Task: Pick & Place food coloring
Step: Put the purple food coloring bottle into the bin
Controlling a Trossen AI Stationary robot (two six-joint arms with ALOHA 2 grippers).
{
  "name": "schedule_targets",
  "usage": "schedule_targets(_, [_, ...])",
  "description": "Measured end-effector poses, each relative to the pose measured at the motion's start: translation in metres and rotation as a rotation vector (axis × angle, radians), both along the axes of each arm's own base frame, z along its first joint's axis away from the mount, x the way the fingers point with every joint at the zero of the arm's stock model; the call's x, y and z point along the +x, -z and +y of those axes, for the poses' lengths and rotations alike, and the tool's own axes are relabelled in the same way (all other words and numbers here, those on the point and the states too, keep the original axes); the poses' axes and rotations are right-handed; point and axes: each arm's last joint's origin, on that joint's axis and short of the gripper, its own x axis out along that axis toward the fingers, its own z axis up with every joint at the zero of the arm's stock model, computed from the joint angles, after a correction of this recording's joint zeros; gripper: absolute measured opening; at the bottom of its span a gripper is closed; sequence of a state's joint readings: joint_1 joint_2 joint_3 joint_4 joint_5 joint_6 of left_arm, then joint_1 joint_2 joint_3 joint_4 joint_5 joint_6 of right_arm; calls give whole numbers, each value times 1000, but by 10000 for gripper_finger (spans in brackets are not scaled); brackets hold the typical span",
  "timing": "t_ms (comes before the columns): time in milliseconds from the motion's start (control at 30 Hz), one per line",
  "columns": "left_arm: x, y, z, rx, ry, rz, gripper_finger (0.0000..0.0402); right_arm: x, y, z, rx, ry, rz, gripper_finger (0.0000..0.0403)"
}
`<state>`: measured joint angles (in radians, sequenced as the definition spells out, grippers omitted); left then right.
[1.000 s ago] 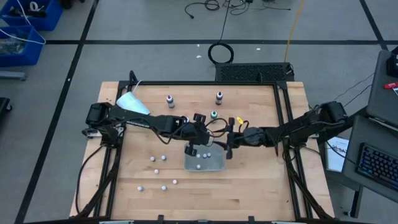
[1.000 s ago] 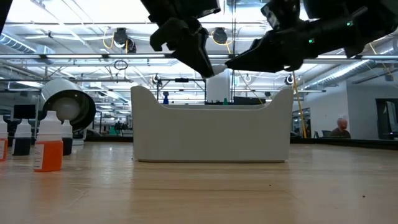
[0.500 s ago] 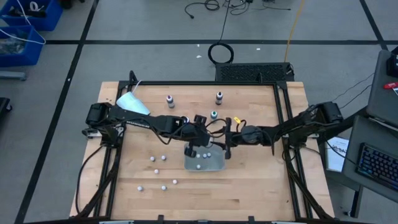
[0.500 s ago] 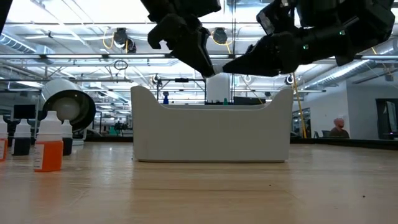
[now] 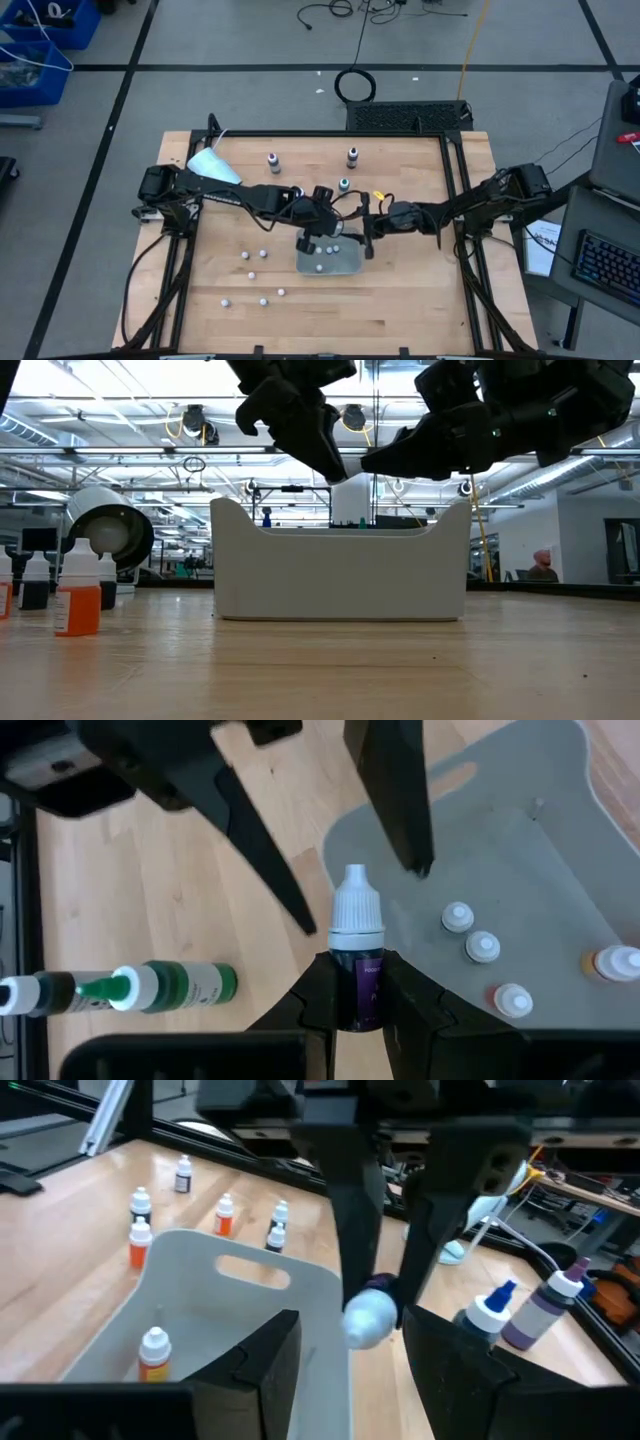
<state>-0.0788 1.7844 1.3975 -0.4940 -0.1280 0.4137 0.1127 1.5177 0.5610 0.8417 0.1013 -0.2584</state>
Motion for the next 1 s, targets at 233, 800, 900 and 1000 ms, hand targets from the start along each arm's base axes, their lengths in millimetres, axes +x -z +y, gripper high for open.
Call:
schedule_targets(233, [2,-2,-1,-34,29,-29,53,0,0,-4,-4,9,1,143])
schedule_targets(800, [3,-2,-1,-64,39,-34,50,0,0,-5,-28,-14,-7,84])
schedule_targets(900, [2,-3,0,-76,30,-36,50,0,-2,-5,-22,-13,-22,84])
schedule_targets(1000, [3,-3,1,-87,31,-38,50,1,-3,-4,-10,-13,-34,92])
